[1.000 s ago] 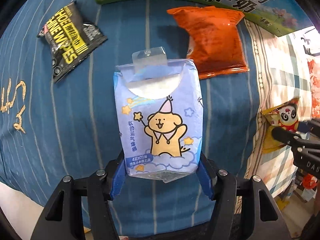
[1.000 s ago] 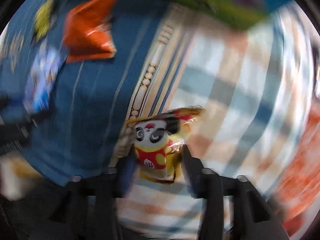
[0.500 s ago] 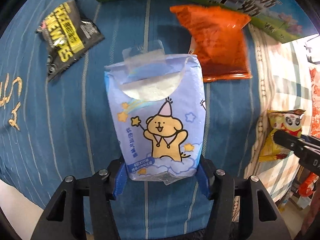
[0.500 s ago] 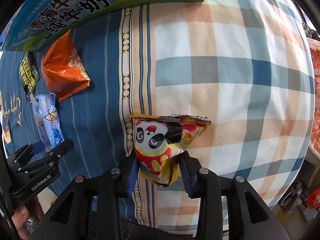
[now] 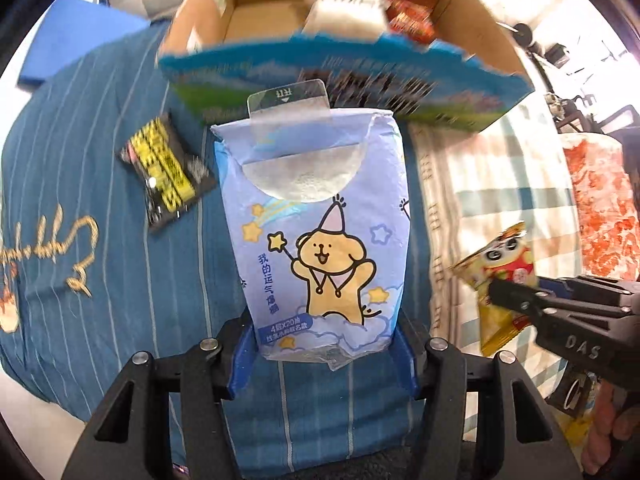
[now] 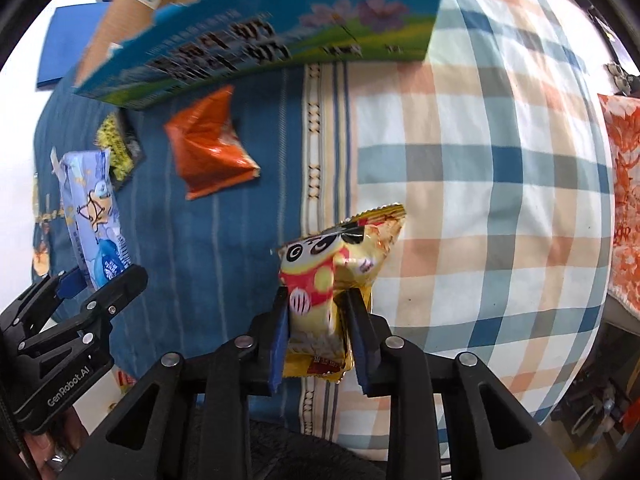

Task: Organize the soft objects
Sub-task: 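Carry the tissue pack with the left tool while the right tool carries the panda bag to the box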

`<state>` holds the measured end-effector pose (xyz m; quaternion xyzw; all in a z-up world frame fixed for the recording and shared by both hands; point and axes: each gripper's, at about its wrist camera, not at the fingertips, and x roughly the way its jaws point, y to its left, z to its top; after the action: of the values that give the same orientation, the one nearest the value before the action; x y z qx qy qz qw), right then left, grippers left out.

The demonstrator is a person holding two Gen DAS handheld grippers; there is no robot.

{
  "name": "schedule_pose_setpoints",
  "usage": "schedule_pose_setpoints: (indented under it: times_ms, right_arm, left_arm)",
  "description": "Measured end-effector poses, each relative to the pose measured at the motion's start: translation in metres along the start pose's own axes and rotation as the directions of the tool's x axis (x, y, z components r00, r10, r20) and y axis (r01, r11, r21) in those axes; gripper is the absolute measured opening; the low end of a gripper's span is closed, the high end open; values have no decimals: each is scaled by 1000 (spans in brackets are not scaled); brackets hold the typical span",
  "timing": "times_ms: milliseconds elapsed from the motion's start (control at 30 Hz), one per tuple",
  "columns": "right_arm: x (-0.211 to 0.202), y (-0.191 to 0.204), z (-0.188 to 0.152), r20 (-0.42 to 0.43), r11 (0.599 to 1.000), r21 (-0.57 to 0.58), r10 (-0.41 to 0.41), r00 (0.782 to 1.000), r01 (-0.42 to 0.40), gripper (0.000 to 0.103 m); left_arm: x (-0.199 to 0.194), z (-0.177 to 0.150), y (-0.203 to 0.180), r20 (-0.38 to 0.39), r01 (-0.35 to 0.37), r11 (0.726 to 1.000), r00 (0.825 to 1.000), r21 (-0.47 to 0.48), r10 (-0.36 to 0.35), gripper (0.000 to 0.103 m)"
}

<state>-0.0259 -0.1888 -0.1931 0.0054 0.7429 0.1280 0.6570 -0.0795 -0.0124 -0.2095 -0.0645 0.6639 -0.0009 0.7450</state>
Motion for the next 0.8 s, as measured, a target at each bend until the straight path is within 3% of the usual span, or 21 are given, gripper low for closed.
schedule_pose_setpoints:
  times_ms: [367, 533, 800]
  right_arm:
    - [-72, 10, 9, 112, 996, -39, 78, 991, -74, 27]
    - [-107, 10, 24, 174, 991, -47, 135, 975, -129, 27]
    - [-141, 12, 77, 267, 986, -45, 168, 949, -162, 27]
  left_arm:
    - [-40, 27, -6, 93, 52, 998, 994, 40, -56, 54]
    - [-50, 55, -9, 107, 82, 996, 990, 45, -86, 54]
    - [-61, 122, 8, 111, 94, 994, 989, 58, -100, 54]
